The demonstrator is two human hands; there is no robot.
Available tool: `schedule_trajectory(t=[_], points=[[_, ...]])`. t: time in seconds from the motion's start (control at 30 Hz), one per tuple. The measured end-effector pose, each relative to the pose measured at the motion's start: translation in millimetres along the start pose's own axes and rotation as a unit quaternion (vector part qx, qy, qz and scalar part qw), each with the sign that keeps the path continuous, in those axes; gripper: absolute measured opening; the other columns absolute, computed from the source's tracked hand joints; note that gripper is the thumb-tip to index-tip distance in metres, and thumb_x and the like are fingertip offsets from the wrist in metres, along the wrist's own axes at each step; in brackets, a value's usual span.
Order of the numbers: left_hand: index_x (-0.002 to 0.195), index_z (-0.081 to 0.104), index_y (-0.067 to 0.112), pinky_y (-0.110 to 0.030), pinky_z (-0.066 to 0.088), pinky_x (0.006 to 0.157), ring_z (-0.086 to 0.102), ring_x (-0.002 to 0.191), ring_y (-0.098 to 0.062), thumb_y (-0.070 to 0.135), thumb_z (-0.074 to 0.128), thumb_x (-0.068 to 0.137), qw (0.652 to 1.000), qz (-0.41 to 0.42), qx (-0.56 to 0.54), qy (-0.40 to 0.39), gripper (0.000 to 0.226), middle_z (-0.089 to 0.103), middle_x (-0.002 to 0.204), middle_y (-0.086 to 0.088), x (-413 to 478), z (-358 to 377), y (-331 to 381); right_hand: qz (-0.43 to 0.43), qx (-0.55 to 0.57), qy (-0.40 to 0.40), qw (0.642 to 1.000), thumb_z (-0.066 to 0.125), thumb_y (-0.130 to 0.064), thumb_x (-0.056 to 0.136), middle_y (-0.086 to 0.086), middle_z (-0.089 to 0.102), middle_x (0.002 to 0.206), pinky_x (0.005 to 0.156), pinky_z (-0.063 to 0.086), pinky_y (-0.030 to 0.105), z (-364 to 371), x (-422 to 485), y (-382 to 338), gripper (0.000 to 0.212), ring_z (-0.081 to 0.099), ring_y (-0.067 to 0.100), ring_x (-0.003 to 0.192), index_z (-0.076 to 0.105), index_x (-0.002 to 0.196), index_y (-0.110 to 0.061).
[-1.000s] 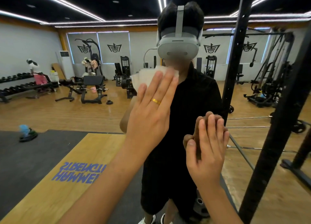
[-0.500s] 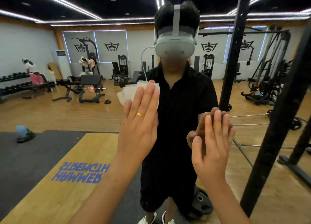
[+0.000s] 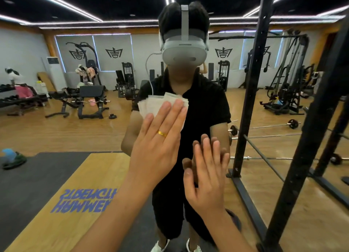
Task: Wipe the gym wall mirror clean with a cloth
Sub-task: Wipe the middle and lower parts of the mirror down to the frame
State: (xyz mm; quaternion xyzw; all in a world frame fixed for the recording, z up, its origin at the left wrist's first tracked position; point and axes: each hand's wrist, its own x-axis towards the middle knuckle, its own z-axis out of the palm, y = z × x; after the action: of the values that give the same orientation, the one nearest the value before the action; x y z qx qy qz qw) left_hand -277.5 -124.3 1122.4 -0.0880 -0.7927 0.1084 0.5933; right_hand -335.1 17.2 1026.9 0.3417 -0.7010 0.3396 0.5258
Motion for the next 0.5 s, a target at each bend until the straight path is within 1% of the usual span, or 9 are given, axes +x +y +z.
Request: schedule_trajectory(t=[0.07, 0.17, 0.3, 0.4, 0.5], points=[[0.163, 0.023, 0.011, -0.046, 0.017, 0.127, 0.010, 0.160, -0.018, 0.014, 0.041, 0.107, 1.000, 0.005, -0.006, -0.004, 0.058, 0.011, 0.171, -0.001, -3, -5, -12, 0.000, -0.040, 0.024, 0.999, 0.040, -0.030, 0.106, 0.006, 0.015, 0.172, 0.127, 0.009, 0.057, 10, 0, -1, 0.058, 0.015, 0.031, 0.158, 0.027, 0.157, -0.006], [0.162, 0.026, 0.012, -0.045, 0.015, 0.128, 0.010, 0.159, -0.018, 0.013, 0.039, 0.107, 1.000, 0.007, -0.006, -0.001, 0.057, 0.016, 0.171, -0.001, -14, -12, -36, -0.012, -0.072, 0.058, 0.996, 0.042, -0.029, 0.104, 0.004, 0.013, 0.172, 0.127, 0.010, 0.055, 18, 3, 0, 0.060, 0.014, 0.029, 0.158, 0.028, 0.157, -0.005], [0.162, 0.028, 0.010, -0.043, 0.012, 0.129, 0.013, 0.159, -0.019, 0.017, 0.031, 0.111, 0.999, -0.039, -0.012, 0.005, 0.052, 0.024, 0.169, -0.005, -42, -25, -68, -0.020, -0.093, 0.066, 0.993, 0.043, -0.026, 0.102, 0.008, 0.017, 0.169, 0.127, 0.012, 0.057, 23, 1, 1, 0.062, 0.012, 0.029, 0.159, 0.030, 0.158, -0.005], [0.161, 0.029, 0.008, -0.043, 0.009, 0.129, 0.013, 0.159, -0.022, 0.012, 0.039, 0.108, 0.998, -0.056, -0.027, 0.018, 0.054, 0.024, 0.169, -0.008, -48, -25, -66, -0.012, -0.104, 0.073, 0.992, 0.042, -0.026, 0.102, 0.014, 0.024, 0.166, 0.126, 0.013, 0.058, 25, -2, -1, 0.061, 0.014, 0.032, 0.158, 0.030, 0.157, -0.004], [0.161, 0.029, 0.006, -0.044, 0.005, 0.129, 0.013, 0.159, -0.026, 0.006, 0.047, 0.103, 0.995, -0.084, -0.046, 0.025, 0.061, 0.023, 0.170, -0.009, -45, -20, -46, -0.009, -0.105, 0.073, 0.992, 0.040, -0.026, 0.102, 0.021, 0.030, 0.163, 0.126, 0.013, 0.059, 26, -3, 0, 0.059, 0.022, 0.039, 0.155, 0.033, 0.156, -0.003]])
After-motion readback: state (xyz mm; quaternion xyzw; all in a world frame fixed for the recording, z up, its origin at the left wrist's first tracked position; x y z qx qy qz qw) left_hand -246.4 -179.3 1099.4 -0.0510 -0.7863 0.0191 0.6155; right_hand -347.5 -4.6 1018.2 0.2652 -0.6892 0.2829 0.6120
